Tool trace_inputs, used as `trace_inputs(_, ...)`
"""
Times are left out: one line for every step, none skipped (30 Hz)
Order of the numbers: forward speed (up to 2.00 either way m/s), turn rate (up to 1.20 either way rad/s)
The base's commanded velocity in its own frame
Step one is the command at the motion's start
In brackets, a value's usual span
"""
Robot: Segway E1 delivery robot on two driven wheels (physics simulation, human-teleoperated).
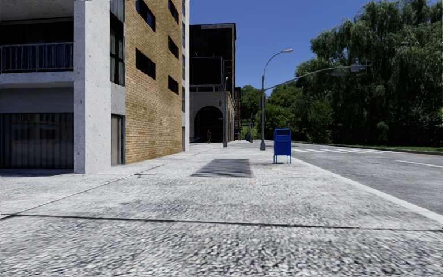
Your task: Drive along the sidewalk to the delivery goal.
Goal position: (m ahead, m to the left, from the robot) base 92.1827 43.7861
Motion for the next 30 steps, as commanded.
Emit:
trace_inputs(2.00, 0.00)
trace_inputs(2.00, 0.00)
trace_inputs(2.00, 0.00)
trace_inputs(2.00, 0.00)
trace_inputs(2.00, 0.00)
trace_inputs(2.00, 0.00)
trace_inputs(2.00, 0.00)
trace_inputs(2.00, 0.00)
trace_inputs(2.00, 0.00)
trace_inputs(2.00, 0.00)
trace_inputs(2.00, 0.00)
trace_inputs(2.00, 0.00)
trace_inputs(2.00, 0.00)
trace_inputs(2.00, 0.00)
trace_inputs(2.00, 0.00)
trace_inputs(2.00, 0.00)
trace_inputs(2.00, 0.00)
trace_inputs(2.00, 0.00)
trace_inputs(2.00, 0.00)
trace_inputs(2.00, 0.00)
trace_inputs(2.00, 0.00)
trace_inputs(2.00, 0.00)
trace_inputs(2.00, 0.00)
trace_inputs(2.00, 0.00)
trace_inputs(2.00, 0.00)
trace_inputs(2.00, 0.00)
trace_inputs(2.00, 0.00)
trace_inputs(2.00, 0.00)
trace_inputs(2.00, 0.00)
trace_inputs(2.00, 0.00)
